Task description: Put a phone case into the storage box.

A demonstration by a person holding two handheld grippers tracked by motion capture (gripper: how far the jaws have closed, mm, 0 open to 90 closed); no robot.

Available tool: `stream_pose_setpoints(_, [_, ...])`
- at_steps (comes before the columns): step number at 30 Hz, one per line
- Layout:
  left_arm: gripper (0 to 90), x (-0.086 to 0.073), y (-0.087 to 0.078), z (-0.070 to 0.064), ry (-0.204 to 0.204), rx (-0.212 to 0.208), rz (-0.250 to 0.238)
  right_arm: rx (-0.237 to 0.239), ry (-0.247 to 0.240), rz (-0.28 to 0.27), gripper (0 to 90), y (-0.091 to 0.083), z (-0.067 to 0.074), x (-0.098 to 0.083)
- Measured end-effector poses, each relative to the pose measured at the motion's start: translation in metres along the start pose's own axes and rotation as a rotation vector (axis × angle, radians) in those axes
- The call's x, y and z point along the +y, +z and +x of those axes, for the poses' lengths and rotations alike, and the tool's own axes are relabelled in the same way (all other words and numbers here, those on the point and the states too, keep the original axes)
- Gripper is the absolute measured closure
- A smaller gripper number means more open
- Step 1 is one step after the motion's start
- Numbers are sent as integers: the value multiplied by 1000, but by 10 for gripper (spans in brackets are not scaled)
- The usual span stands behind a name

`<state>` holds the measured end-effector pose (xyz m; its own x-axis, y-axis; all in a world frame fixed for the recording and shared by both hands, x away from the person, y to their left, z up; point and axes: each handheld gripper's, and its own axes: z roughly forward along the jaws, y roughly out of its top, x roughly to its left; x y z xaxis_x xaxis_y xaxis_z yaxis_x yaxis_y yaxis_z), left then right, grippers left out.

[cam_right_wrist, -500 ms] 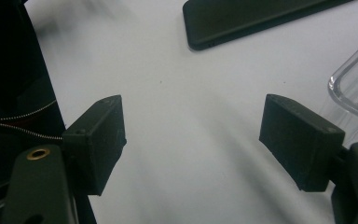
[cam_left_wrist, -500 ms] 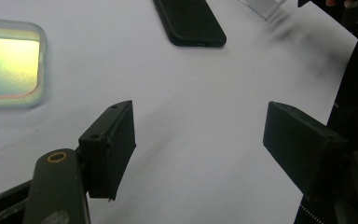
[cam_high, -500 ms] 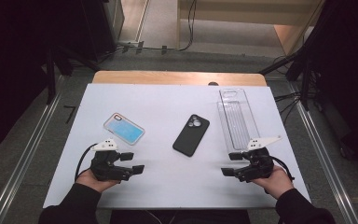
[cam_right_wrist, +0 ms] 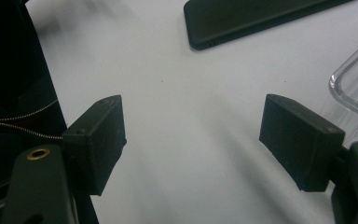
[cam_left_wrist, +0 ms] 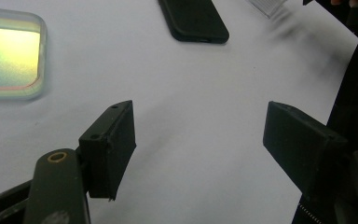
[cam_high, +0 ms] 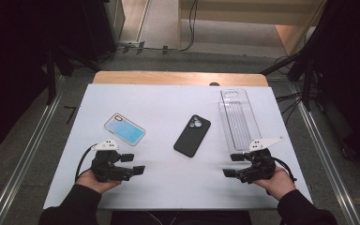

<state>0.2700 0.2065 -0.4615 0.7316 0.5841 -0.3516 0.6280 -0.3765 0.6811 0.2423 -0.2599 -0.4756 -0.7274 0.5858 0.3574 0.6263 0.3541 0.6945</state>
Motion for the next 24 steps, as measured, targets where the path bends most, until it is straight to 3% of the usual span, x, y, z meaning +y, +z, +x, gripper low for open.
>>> stream_pose_setpoints(24, [260, 1, -1, 1, -23, 0, 4, -2, 4, 7, 205, 0, 0, 0])
